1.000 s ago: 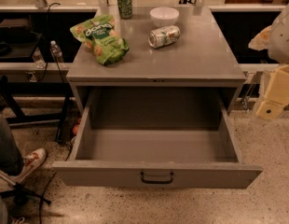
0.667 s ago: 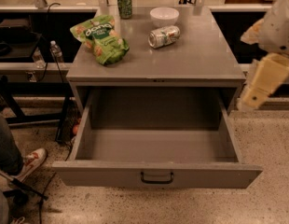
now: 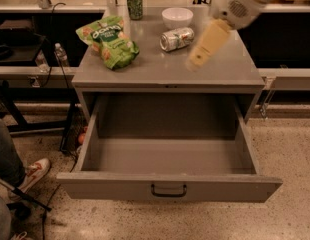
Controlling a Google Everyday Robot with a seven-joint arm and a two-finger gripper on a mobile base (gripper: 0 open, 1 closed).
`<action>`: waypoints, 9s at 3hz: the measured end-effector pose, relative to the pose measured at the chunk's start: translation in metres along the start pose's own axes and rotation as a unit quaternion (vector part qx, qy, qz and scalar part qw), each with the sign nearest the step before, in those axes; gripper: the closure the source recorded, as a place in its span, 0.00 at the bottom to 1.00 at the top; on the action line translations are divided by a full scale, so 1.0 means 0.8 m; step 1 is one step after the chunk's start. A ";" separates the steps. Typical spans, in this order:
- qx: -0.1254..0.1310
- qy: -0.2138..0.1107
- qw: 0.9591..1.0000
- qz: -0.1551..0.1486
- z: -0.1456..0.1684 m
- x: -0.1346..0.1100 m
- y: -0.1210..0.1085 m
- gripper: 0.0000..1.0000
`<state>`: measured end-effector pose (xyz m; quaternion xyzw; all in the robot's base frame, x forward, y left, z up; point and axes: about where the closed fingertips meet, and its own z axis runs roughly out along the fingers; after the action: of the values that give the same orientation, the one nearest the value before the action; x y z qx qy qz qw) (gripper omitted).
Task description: Place green rice chip bag into top drawer
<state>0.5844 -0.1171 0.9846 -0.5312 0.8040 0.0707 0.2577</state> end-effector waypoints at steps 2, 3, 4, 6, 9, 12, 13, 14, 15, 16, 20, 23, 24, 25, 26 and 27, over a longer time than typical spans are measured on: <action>-0.020 -0.028 0.995 0.097 0.065 -0.062 -0.030 0.00; -0.018 -0.030 0.994 0.101 0.073 -0.066 -0.031 0.00; -0.007 -0.032 0.994 0.106 0.122 -0.108 -0.044 0.00; 0.043 -0.028 0.991 0.123 0.197 -0.211 -0.036 0.00; 0.060 -0.024 0.983 0.173 0.288 -0.280 -0.063 0.00; 0.045 -0.012 0.978 0.205 0.341 -0.273 -0.093 0.13; 0.039 -0.009 0.977 0.208 0.347 -0.268 -0.093 0.37; 0.021 -0.013 0.980 0.196 0.343 -0.266 -0.084 0.59; -0.011 -0.026 0.985 0.169 0.327 -0.259 -0.065 0.83; -0.052 -0.053 0.987 0.139 0.300 -0.246 -0.043 1.00; -0.118 -0.061 0.989 0.066 0.206 -0.080 0.096 1.00; -0.210 0.048 0.976 0.035 0.268 0.020 0.165 1.00; -0.206 0.059 0.975 0.065 0.301 0.041 0.147 1.00; -0.172 0.022 0.981 0.089 0.321 0.038 0.122 1.00; -0.105 -0.011 0.984 0.145 0.341 0.045 0.090 0.97; -0.067 -0.021 0.980 0.187 0.352 0.052 0.072 0.74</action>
Offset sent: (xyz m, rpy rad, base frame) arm 0.0482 0.0430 -0.0124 0.1060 0.0570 -0.0997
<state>0.6162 -0.0174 0.7137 -0.3858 0.8772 0.1822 0.2203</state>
